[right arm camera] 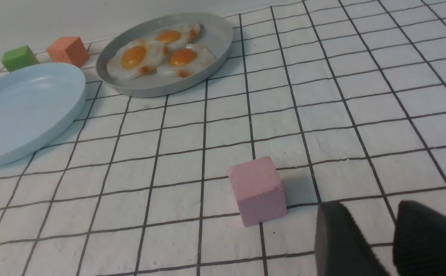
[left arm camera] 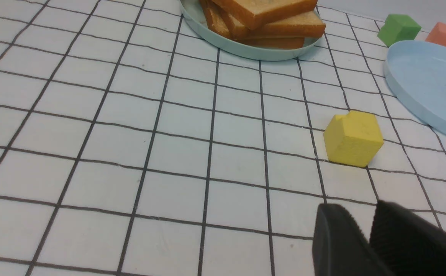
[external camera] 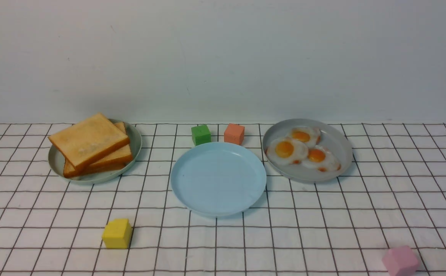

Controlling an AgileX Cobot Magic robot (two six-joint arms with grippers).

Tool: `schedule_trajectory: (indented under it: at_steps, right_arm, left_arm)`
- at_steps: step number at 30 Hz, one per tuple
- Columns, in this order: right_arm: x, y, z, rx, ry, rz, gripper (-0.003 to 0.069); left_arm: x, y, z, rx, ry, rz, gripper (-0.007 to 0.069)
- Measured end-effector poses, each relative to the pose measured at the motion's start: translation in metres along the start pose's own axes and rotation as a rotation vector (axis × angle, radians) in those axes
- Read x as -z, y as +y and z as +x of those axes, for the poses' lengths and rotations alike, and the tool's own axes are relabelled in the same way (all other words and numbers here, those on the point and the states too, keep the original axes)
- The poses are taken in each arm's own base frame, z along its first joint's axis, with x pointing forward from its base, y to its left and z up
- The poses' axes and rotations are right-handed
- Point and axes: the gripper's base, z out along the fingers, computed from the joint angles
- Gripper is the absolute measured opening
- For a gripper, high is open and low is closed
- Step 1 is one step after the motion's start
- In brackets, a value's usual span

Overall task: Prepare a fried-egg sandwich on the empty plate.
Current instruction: Use the left arm to grab a slice of bread

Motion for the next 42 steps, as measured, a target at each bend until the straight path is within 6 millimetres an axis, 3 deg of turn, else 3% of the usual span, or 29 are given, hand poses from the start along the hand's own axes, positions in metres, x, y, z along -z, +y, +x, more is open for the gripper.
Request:
schedule_trajectory:
  at_steps: [27,32,36,39,42]
  right_arm:
    - [0.000,0.000,0.000,0.000,0.000,0.000,0.0241]
    - [0.000,0.000,0.000,0.000,0.000,0.000,0.0241]
    - [0.000,0.000,0.000,0.000,0.000,0.000,0.0241]
    - [0.000,0.000,0.000,0.000,0.000,0.000,0.0241]
    - [0.000,0.000,0.000,0.000,0.000,0.000,0.0241]
  left_arm:
    - [0.000,0.000,0.000,0.006,-0.005,0.002,0.0167]
    - [0.001,-0.007,-0.009,0.297,-0.087,0.087,0.0175]
    - [0.003,-0.010,-0.020,0.698,-0.179,0.191,0.0177]
    - [0.004,-0.010,-0.026,0.850,-0.227,0.227,0.0181]
    - [0.008,-0.013,-0.032,0.869,-0.217,0.254,0.0182]
